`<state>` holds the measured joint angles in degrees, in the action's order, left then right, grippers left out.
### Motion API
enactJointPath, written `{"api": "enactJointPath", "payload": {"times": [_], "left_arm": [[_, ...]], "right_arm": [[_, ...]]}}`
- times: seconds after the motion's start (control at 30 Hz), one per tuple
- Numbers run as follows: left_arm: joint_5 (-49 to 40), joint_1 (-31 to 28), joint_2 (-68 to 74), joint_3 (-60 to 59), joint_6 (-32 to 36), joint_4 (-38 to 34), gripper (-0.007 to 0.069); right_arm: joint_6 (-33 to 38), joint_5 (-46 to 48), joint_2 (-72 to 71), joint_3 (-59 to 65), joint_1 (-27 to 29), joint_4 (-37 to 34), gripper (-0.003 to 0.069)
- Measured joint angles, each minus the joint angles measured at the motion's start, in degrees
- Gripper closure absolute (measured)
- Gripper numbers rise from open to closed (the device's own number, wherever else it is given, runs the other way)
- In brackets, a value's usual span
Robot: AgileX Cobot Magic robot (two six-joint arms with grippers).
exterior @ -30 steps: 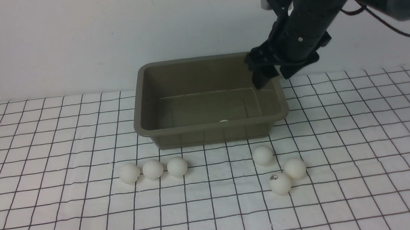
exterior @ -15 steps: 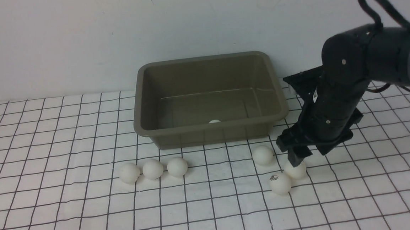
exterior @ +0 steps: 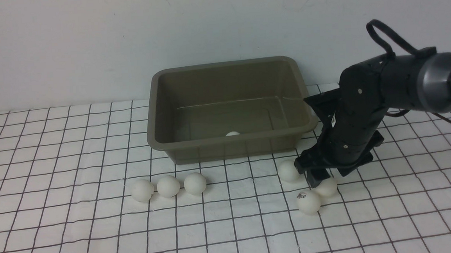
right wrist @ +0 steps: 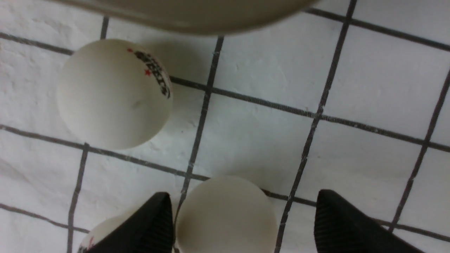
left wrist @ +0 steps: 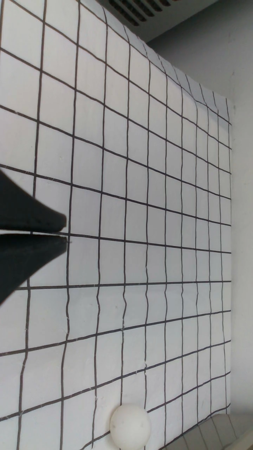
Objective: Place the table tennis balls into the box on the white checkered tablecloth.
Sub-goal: 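Reach for and grasp a ping pong ball on the table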
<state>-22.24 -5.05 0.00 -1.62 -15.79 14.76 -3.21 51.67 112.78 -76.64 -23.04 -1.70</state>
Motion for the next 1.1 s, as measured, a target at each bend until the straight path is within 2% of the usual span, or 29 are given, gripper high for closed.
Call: {"api": "enactJointPath", "payload": {"times": [0.4, 0.7, 0.83, 0.9, 1.1], "left_arm": [[0.0, 0.0, 0.0, 0.0, 0.0, 0.0, 0.0629], [0.0, 0.0, 0.0, 0.0, 0.0, 0.0, 0.0629], [0.0, 0.0, 0.0, 0.0, 0.0, 0.0, 0.0629], [0.0, 0.0, 0.0, 0.0, 0.0, 0.0, 0.0629], [0.0, 0.0, 0.0, 0.0, 0.0, 0.0, 0.0629]], "right_arm": [[0.0, -1.1, 0.68, 0.0, 0.0, 0.05, 0.0228], [0.0, -1.15, 2.32, 0.0, 0.0, 0.05, 0.0229], [0.0, -1.15, 3.0, 0.0, 0.0, 0.05, 0.0258], [0.0, -0.76, 3.0, 0.0, 0.0, 0.16, 0.0301], [0.0, 1.42, 3.0, -0.05, 0.0, 2.22, 0.0301]]}}
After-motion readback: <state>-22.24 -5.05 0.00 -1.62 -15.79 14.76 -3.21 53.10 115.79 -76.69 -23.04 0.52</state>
